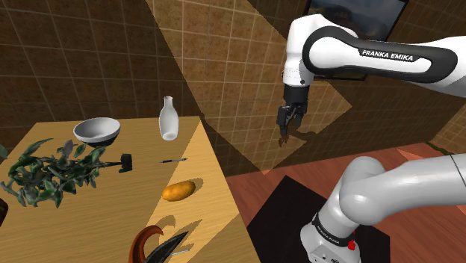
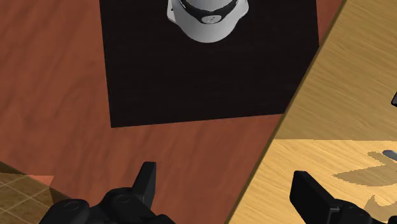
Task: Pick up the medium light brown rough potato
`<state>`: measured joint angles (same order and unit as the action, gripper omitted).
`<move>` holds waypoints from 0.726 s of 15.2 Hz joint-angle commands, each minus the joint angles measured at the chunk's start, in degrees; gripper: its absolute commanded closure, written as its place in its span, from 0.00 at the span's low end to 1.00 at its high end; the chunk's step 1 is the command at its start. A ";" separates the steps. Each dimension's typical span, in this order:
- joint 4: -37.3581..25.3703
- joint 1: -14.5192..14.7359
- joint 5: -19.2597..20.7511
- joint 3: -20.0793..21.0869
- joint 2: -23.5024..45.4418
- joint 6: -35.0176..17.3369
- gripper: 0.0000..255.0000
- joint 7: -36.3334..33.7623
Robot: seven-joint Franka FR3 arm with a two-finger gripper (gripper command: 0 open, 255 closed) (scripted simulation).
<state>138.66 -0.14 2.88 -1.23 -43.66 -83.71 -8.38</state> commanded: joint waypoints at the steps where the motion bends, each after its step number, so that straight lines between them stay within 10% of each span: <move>1: 0.00 0.00 0.00 0.00 0.00 0.00 0.00 0.00; 11: -0.08 5.36 4.00 6.08 15.92 -18.95 0.00 3.42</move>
<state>138.54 4.76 6.30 4.24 -29.30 -100.64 -5.27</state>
